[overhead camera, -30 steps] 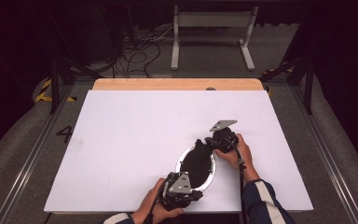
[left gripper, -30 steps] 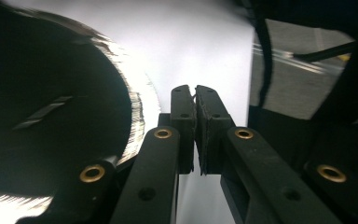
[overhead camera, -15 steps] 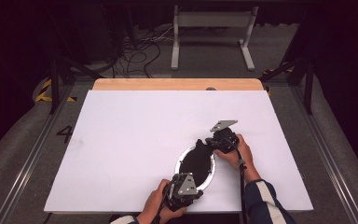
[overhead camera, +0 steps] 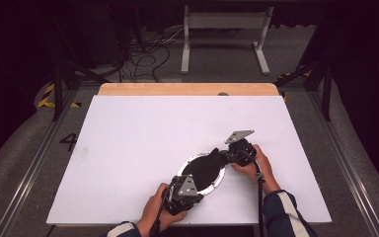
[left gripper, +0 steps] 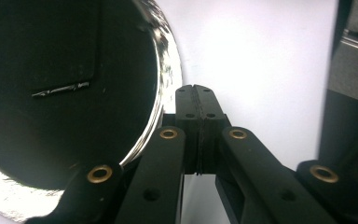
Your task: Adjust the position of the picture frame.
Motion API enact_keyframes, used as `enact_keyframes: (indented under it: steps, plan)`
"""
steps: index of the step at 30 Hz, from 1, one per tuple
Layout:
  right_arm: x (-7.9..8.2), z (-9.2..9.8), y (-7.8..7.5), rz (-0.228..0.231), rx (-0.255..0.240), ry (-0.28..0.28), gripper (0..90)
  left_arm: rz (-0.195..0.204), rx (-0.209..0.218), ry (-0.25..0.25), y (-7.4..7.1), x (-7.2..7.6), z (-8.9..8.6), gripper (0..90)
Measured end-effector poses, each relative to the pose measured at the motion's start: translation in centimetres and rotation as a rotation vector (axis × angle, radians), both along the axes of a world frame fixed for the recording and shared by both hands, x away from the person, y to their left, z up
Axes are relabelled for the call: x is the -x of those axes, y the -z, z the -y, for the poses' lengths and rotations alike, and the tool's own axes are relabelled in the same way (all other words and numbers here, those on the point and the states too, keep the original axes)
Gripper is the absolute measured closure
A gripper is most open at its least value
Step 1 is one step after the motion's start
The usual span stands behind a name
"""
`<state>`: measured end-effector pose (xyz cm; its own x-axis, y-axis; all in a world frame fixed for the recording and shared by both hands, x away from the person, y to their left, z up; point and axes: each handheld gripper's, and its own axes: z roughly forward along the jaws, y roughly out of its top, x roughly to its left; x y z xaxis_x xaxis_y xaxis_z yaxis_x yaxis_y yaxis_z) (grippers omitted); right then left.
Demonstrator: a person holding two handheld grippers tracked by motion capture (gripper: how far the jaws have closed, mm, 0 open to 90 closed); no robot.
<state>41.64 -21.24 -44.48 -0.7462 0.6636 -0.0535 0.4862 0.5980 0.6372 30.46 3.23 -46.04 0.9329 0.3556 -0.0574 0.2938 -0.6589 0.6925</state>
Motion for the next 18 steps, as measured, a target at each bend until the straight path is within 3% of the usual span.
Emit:
enact_keyframes:
  steps: [7, 14, 18]
  plan:
    - [0.9, 0.2, 0.0, -0.016, -0.007, -0.023, 90.0, -0.001, -0.002, -0.042, 0.0, -1.3, -1.3, 90.0]
    - [2.3, 0.1, 0.1, 0.013, 0.010, -0.045, 90.0, 0.004, -0.009, -0.102, -0.1, -3.2, -3.4, 89.9]
    - [3.2, 0.1, 0.2, 0.023, 0.005, -0.059, 90.0, -0.020, 0.011, -0.140, 0.0, -4.0, -4.3, 89.8]
